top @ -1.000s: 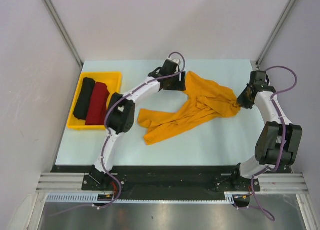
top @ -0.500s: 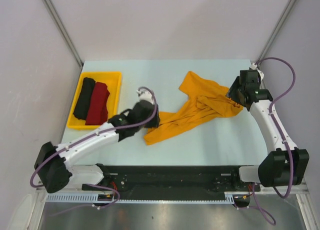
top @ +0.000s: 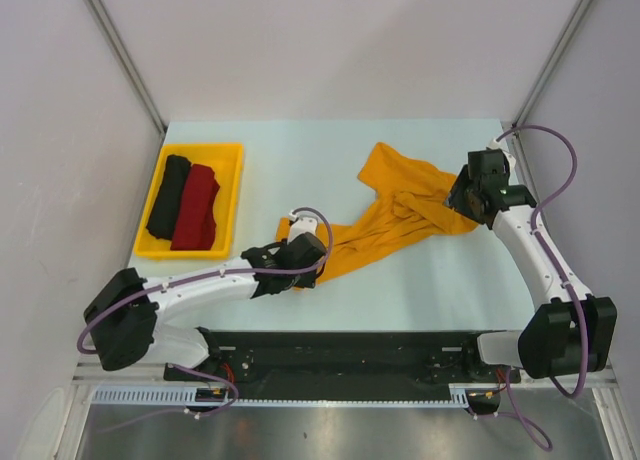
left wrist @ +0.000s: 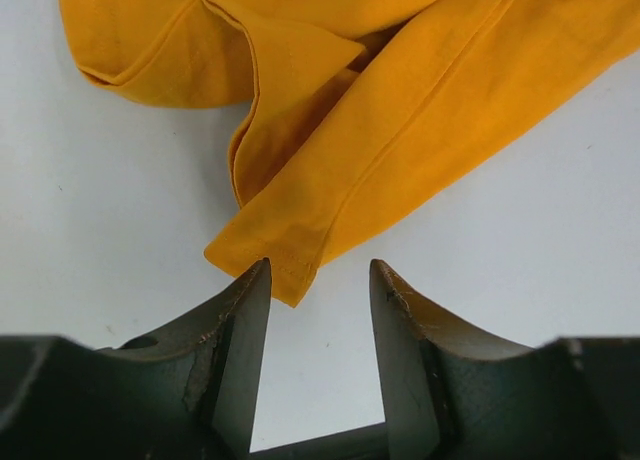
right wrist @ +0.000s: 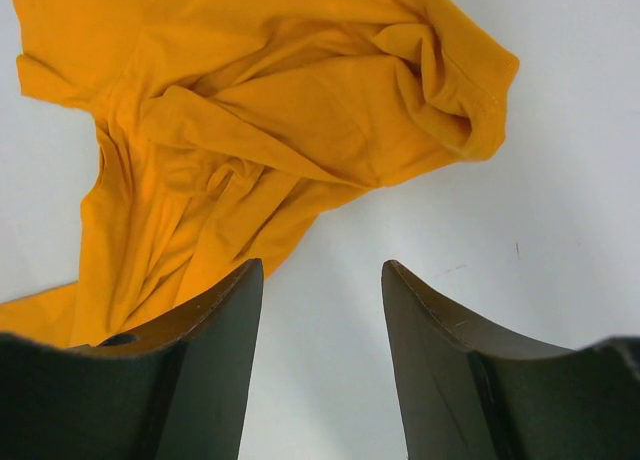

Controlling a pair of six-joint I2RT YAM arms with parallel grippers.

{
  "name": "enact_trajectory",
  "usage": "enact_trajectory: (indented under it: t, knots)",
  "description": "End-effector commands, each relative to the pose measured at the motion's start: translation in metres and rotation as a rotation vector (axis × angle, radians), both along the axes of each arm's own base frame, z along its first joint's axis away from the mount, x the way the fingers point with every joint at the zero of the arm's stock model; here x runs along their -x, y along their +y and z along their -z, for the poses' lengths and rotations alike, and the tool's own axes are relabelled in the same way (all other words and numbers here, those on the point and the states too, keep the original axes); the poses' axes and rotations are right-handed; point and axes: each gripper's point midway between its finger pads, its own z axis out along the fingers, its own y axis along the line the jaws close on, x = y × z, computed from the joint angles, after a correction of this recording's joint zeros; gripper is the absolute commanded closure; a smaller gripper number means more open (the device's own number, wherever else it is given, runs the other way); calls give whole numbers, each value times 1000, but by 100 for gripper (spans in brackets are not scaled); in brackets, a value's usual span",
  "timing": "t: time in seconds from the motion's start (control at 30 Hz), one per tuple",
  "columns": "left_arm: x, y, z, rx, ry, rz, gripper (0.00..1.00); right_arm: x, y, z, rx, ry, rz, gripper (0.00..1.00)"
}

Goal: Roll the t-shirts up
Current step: Flatten out the T-shirt at the center of the board.

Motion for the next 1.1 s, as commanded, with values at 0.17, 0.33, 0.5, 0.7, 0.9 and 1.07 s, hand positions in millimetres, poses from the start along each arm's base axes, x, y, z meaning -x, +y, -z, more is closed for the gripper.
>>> enact_trajectory:
  t: [0.17,0.33,0.5,0.7,0.9,1.07]
  knots:
    - [-3,2,15,-55,-12,-30,51,-7,7,-2,-37,-33,-6,44]
    - [-5,5,23,-95,-11,-24,51,-11,11,6,-41,-17,-17,44]
    - [-4,8,34,-123,1,-27,57,-16,15,15,-49,-3,-22,43]
    - [-6,12,23,-104,-33,-42,88,-33,20,33,-48,11,-38,43]
    - [-4,12,5,-47,-60,-34,100,-54,28,64,-85,42,-52,42]
    - [2,12,0,-10,-53,-19,100,-80,45,80,-42,25,-91,42]
